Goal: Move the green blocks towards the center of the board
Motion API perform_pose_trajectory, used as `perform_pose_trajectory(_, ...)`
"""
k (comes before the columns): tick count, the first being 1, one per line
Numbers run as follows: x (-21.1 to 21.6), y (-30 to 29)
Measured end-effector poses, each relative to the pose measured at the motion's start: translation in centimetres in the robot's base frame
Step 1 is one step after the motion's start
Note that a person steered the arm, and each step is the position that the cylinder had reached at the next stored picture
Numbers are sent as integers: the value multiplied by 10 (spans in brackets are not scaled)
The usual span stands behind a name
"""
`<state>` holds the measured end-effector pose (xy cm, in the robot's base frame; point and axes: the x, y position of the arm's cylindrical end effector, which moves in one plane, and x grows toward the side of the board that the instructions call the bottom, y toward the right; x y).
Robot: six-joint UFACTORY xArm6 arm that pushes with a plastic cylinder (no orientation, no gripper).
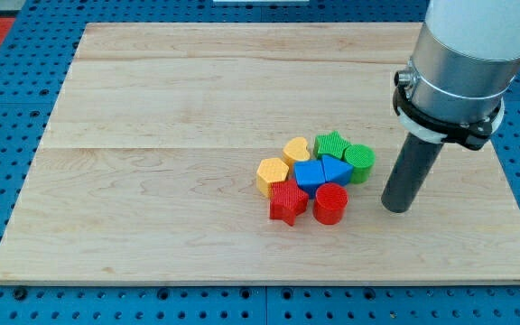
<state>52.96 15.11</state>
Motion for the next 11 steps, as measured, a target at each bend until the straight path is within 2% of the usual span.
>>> perform_pose_trajectory(4,-10,-10)
perform_pose_trajectory(7,-46,-13)
perform_pose_trajectory(9,-93,-32)
perform_pose_trajectory(11,-98,-85)
